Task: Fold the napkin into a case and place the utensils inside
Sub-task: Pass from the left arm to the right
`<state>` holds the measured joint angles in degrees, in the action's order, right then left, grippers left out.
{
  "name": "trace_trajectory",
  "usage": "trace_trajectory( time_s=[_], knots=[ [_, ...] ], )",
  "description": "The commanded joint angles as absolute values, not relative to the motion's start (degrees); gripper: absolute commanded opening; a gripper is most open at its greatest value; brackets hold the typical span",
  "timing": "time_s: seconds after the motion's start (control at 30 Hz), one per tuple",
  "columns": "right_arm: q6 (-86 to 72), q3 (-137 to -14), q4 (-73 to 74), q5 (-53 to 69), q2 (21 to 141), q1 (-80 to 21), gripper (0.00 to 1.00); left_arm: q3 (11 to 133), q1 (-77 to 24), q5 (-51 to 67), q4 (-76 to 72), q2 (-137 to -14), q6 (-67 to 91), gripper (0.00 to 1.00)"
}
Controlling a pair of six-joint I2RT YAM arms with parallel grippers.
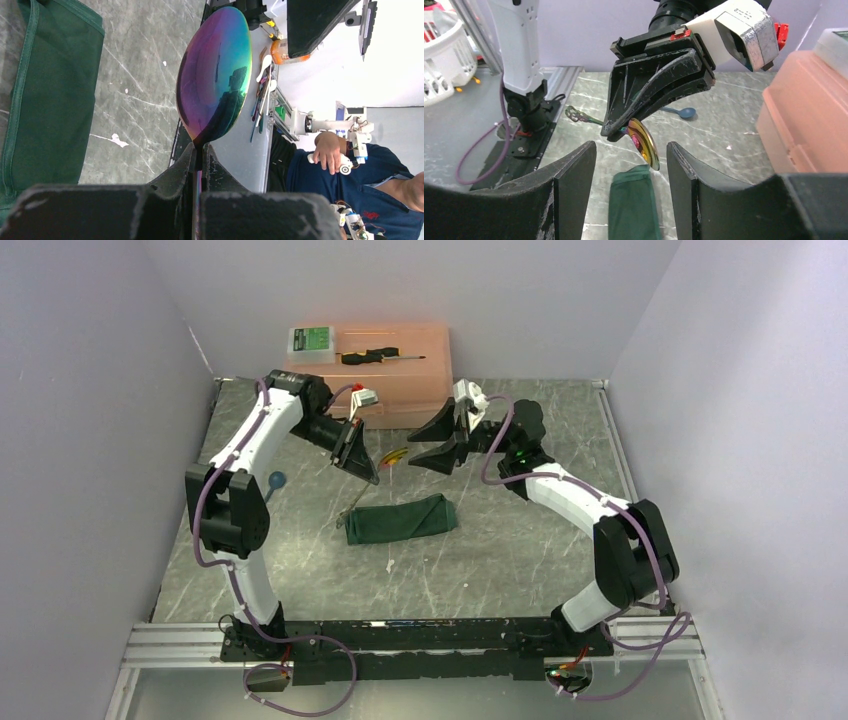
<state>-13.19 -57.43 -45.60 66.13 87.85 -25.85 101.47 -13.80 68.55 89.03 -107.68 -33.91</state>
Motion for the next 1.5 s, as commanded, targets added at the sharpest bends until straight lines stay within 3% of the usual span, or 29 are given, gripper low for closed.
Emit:
trace_trajectory(
  time_s=[0.0,0.23,0.67,0.73,0.8,0.87,1.0,1.1,1.13,1.27,1.3,1.33,1.37,1.47],
  knots=[
    [-21.36,-61.04,-52.35,69.91,89.05,-25.67,0.57,102.04,-14.36,71.45,96.42,-104.59,-36.24,0.03],
    [-11.73,-63.83,-38.11,66.96,89.03,-26.28,0.56,102.58,-15.55,71.63,96.41,-104.65,-36.2,0.03],
    [-8.02,-63.02,-31.42,65.11,89.19,-28.44,0.53,104.07,-16.35,71.95,96.42,-104.57,-35.45,0.03],
    [-8.4,-62.74,-32.03,64.53,89.36,-28.77,0.47,104.16,-16.56,72.15,96.41,-104.66,-35.42,0.03],
    [-9.33,-63.26,-32.39,63.9,89.94,-29.17,0.26,104.05,-16.75,72.11,96.42,-104.62,-35.41,0.03],
    [-10.54,-63.62,-32.91,63.12,90.66,-29.32,0.13,103.76,-16.83,71.98,96.47,-104.47,-35.31,0.03],
    [-9.53,-63.69,-30.64,61.88,90.86,-30.08,0.01,104.03,-16.87,72.27,96.5,-104.23,-35.17,0.03],
    [-10.47,-63.43,-28.8,60.07,90.56,-30.32,0.0,104.8,-16.86,71.73,96.42,-104.64,-34.91,0.04],
    [-11.27,-63.34,-27.42,58.36,90.28,-30.31,0.0,105.11,-16.81,71.15,96.42,-105.09,-34.9,0.07],
    [-17.08,-65.1,-17.17,54.38,90.47,-29.01,0.0,105.72,-16.79,67.68,94.91,-106.38,-33.73,0.37],
    [-19.17,-65.24,-15.13,53.17,90.74,-28.59,0.0,105.38,-16.84,66.38,93.26,-106.18,-32.34,0.53],
    [-19.72,-65.25,-12.42,51.92,90.54,-28.53,0.0,104.81,-16.79,64.28,90.78,-105.82,-30.42,0.86],
    [-19.48,-64.63,-10.79,50.24,89.77,-28.58,0.0,104.07,-16.79,61.7,88.0,-105.21,-27.93,0.94],
    [-18.76,-59.85,-8.19,42.03,85.53,-28.84,0.0,103.32,-16.72,55.3,82.08,-103.86,-23.3,0.95]
  ],
)
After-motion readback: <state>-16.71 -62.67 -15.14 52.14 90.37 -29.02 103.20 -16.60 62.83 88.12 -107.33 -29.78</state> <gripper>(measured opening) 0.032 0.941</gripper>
